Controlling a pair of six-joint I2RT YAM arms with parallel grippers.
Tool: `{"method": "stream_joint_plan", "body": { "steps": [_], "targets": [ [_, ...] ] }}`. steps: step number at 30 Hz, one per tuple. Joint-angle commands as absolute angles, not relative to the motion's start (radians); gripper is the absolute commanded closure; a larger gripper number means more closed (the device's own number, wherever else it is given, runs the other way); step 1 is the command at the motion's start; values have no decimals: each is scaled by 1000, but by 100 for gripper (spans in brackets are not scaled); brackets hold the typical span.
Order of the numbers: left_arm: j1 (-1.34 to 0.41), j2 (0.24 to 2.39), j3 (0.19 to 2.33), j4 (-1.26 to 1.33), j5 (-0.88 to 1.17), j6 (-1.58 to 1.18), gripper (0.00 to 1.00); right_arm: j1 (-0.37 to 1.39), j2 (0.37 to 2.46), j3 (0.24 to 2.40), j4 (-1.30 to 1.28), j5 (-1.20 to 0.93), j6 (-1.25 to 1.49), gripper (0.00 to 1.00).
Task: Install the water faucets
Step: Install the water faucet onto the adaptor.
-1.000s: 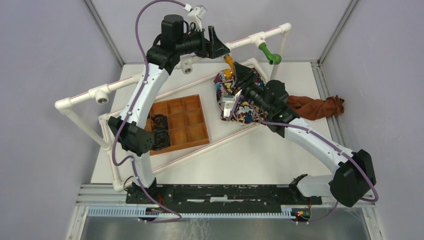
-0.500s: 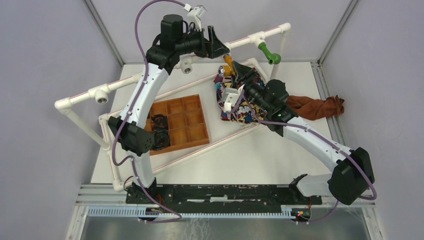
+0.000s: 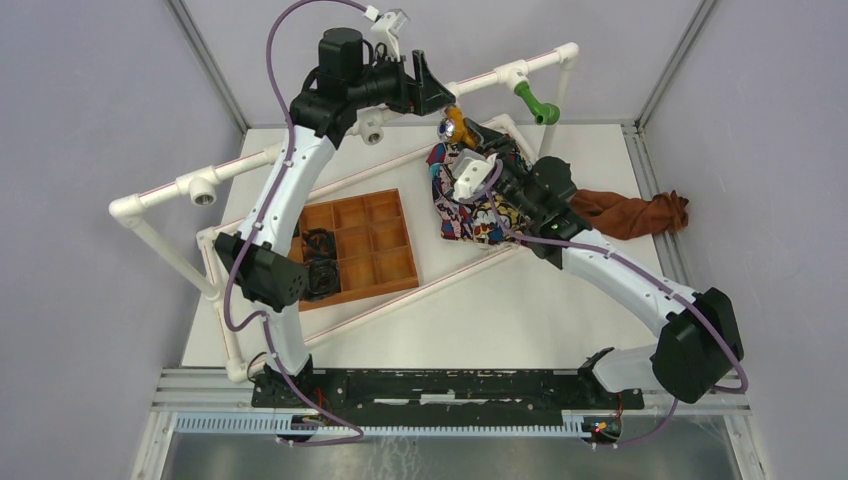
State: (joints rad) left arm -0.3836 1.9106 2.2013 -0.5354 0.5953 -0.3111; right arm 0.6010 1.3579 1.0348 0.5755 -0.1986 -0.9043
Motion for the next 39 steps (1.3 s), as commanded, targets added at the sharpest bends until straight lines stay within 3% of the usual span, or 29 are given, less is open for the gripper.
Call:
{"method": "stream_joint_plan", "body": {
  "steps": [1,18,39],
  "targets": [
    [-378,1946,2164,-713,604,-275,12,595,1386,1053,712,-135,-665,100],
    [-377,1940,2152,-707,611,-276,12,593,1394,976,1003,-6,-3,100],
    [-377,1887,2094,-682,638,-277,12,580,1414,977,1010,232,738,100]
  ]
}}
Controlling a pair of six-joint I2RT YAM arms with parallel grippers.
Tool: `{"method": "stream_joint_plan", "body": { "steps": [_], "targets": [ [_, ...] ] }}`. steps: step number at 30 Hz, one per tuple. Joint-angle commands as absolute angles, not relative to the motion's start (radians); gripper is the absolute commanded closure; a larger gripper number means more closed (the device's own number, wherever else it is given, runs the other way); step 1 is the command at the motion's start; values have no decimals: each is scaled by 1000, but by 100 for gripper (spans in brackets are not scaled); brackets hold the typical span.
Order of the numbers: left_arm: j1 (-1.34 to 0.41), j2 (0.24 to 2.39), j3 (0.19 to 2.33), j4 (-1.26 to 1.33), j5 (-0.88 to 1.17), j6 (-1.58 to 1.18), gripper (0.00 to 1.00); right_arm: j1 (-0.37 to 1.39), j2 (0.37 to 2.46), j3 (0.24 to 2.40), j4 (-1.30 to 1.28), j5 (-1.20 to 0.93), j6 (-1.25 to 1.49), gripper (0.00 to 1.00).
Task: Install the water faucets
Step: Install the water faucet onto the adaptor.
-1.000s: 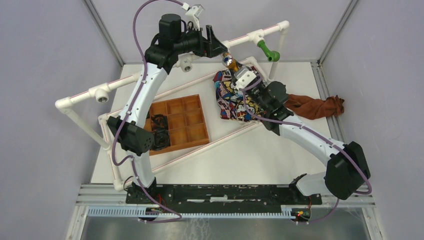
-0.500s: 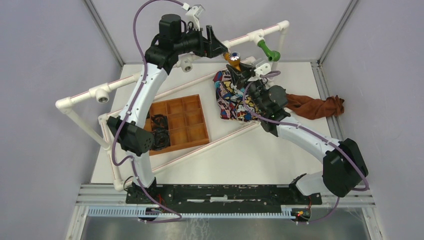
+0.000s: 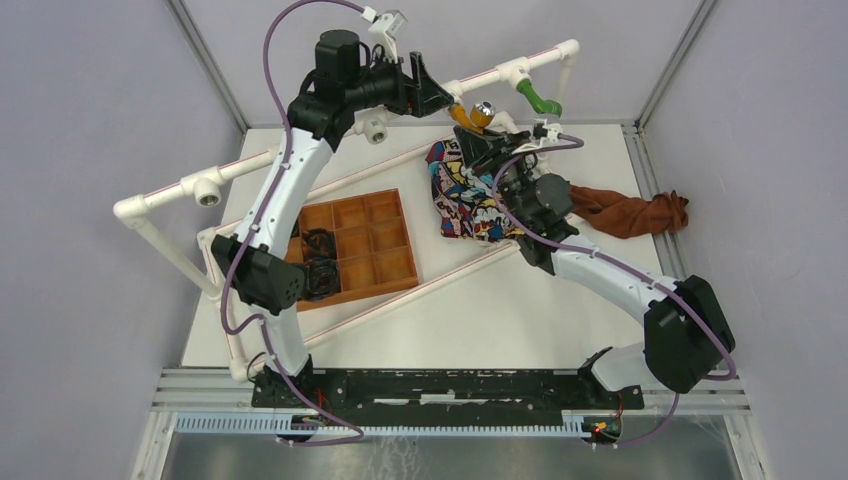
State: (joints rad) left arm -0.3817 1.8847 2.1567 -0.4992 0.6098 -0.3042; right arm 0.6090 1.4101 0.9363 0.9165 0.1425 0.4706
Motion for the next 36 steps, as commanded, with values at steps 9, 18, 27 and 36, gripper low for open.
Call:
{"method": "stream_joint_plan", "body": {
  "steps": [9,18,27,36],
  "targets": [
    [-378,1863,2065,-683,651,-264,12,535,1407,962,1014,242,926,100],
    [-379,1848,2057,-672,652,-271,12,509,1449,941,1063,212,1198,100],
    [-378,1829,2038,-673,641,-265,11,506,1440,927,1028,240,1308,100],
    [-377,1818,2018,-641,647,-282,11,502,1424,940,956,250,1241,97]
  ]
}}
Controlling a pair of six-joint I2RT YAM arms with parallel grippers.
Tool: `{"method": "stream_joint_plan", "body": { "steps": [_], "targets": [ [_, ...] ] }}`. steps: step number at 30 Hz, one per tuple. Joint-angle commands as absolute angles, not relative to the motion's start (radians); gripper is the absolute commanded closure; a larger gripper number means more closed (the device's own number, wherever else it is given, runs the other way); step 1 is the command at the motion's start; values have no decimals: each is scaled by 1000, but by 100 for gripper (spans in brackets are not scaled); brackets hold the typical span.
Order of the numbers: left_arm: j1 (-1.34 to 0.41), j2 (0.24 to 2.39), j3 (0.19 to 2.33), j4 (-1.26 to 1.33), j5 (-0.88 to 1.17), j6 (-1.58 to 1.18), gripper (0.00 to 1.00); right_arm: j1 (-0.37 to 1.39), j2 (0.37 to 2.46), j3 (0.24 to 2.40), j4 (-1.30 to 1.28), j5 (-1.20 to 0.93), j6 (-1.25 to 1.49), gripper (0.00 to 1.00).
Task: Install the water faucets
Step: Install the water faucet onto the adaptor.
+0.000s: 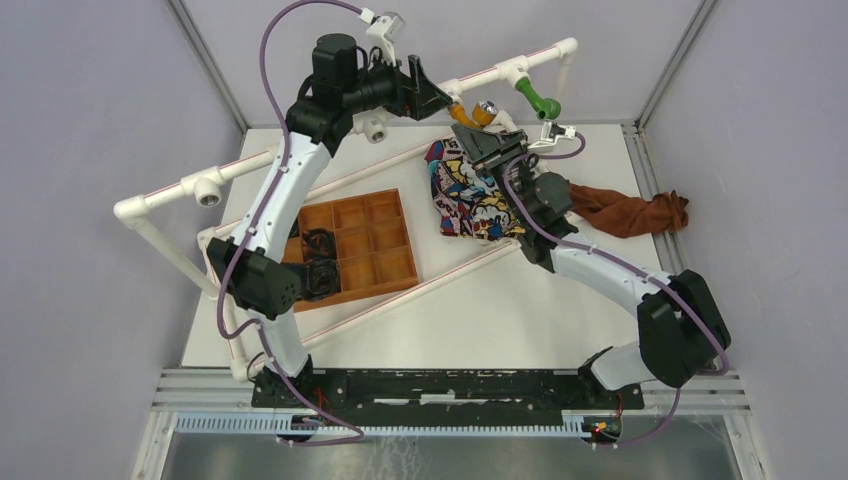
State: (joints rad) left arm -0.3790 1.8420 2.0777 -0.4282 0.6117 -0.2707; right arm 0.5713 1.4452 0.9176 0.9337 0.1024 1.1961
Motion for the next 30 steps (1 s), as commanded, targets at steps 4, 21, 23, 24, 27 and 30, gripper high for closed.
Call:
{"method": "stream_joint_plan", "body": {
  "steps": [4,21,23,24,27,30],
  "targets": [
    [-378,1817,2012,-631,648,-283,11,498,1412,948,925,225,1157,72],
    [-378,1829,2004,-623,664,-287,11,497,1373,997,852,142,868,16],
    [-378,1826,2002,-621,664,-285,11,497,1366,1012,829,117,796,12],
    [-378,1825,2002,-621,664,-283,10,497,1363,1018,815,101,769,10],
    [-378,1827,2002,-616,668,-284,10,497,1356,1036,797,56,684,9],
    [-378,1837,2013,-612,674,-289,10,497,1350,1069,770,22,628,5]
  ]
}}
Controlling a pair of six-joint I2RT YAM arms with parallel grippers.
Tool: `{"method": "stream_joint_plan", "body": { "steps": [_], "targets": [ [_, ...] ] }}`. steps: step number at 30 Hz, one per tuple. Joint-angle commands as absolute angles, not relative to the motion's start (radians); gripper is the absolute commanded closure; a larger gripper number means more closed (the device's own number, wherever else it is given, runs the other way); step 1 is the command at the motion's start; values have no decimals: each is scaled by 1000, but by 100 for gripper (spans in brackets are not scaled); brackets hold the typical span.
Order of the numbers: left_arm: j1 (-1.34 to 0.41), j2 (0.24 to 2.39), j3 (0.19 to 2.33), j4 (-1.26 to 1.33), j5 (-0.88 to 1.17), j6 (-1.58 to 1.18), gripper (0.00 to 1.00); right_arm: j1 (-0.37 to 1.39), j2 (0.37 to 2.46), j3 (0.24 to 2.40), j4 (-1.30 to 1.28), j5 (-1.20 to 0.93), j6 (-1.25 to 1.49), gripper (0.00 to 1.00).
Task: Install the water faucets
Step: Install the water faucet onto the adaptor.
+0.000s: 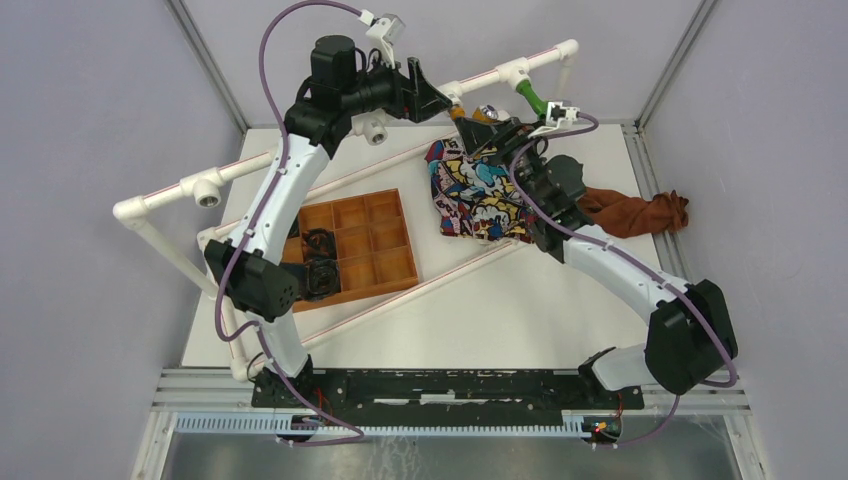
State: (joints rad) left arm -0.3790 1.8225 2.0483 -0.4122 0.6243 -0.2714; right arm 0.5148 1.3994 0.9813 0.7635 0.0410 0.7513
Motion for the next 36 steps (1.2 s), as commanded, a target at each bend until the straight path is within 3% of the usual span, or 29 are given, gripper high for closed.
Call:
{"method": "stream_joint_plan", "body": {
  "steps": [1,8,15,20,21,24,25,27,30,32,36],
  "targets": [
    [-378,1840,2017,-611,678,-291,10,497,1349,1071,763,23,618,4],
    [-378,1842,2030,-618,678,-293,10,497,1339,1079,781,24,605,17],
    [-379,1840,2023,-626,675,-289,10,496,1339,1064,780,19,642,49],
    [-377,1838,1999,-600,688,-303,10,497,1325,1059,765,18,659,57],
    [-378,1838,1994,-595,689,-306,10,497,1322,1061,759,20,659,53],
    [-378,1837,1987,-587,692,-310,10,497,1318,1083,713,17,602,24],
    [-377,1838,1988,-586,697,-311,10,497,1319,1089,693,10,579,18],
    [-378,1838,1988,-586,700,-309,10,497,1326,1106,657,3,547,12],
    [-377,1831,1982,-587,699,-305,10,497,1340,1116,619,-46,530,10],
    [-378,1825,1973,-584,694,-302,10,497,1346,1106,628,-39,555,16],
    [-377,1824,1973,-584,695,-300,10,497,1348,1079,676,-19,595,48]
  ]
}}
